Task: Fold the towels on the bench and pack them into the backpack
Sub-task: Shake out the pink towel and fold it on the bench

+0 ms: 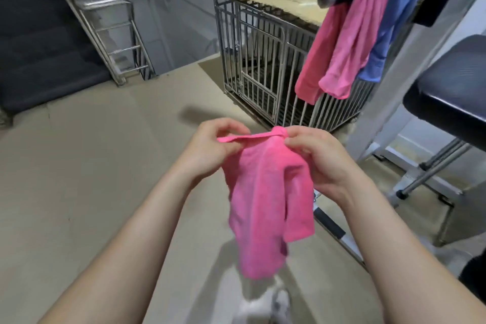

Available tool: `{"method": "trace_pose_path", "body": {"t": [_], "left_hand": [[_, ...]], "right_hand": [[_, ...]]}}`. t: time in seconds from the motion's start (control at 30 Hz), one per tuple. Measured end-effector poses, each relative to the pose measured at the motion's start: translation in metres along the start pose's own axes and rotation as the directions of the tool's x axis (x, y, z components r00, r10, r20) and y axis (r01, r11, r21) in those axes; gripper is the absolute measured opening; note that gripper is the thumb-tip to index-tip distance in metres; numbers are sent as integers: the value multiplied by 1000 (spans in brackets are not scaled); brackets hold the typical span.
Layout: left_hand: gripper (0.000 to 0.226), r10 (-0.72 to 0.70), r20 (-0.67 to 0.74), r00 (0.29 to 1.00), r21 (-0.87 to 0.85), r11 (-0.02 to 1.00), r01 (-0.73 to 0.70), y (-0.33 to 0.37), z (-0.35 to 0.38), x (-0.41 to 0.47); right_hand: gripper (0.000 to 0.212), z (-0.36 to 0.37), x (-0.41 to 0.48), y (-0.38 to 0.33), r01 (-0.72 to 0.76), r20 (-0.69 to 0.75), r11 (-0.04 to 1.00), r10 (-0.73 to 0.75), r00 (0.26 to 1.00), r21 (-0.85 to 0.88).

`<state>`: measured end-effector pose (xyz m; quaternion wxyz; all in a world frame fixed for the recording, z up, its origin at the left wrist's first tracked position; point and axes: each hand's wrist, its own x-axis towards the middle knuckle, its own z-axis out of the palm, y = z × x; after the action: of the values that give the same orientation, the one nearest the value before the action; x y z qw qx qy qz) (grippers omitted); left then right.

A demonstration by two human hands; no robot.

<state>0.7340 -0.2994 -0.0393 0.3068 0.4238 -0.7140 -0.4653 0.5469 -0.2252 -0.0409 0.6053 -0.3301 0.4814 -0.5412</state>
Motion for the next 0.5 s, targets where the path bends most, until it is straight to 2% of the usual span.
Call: {"method": "trace_pose_path", "body": {"t": [0.03,0.1,0.17,0.2,0.3,0.37,0.43,0.5], "left_hand": [[41,-11,-56,998,-8,1000,10,-7,-6,9],[43,-26,-127,992,-162,987,5,-20,-18,28],[26,-37,-67,997,-364,931,10,-22,-26,49],[16,-44,4,999,-405,913,41,-24,-27,62],[39,-68,200,977,-296,947,126,-28,-36,100],[50,-94,364,927,-143,978,155,-26,-46,126],[37,-118,441,890,-69,984,165,-24,-56,148],[23,-81,410,908,-150,976,155,-25,-64,170]], "right_hand": [[17,-1,13,-2,-56,24,994,54,998,91],[20,-3,40,-5,-148,88,969,133,987,198],[31,-4,71,-6,-131,93,982,119,989,137],[31,-4,86,-7,-95,84,991,87,993,98],[8,-3,135,-17,0,55,1000,-1,998,19],[15,-4,166,-25,53,45,999,-52,998,-8],[17,-3,192,-33,76,75,997,-77,994,21],[15,-2,215,-40,61,118,994,-72,990,90]]}}
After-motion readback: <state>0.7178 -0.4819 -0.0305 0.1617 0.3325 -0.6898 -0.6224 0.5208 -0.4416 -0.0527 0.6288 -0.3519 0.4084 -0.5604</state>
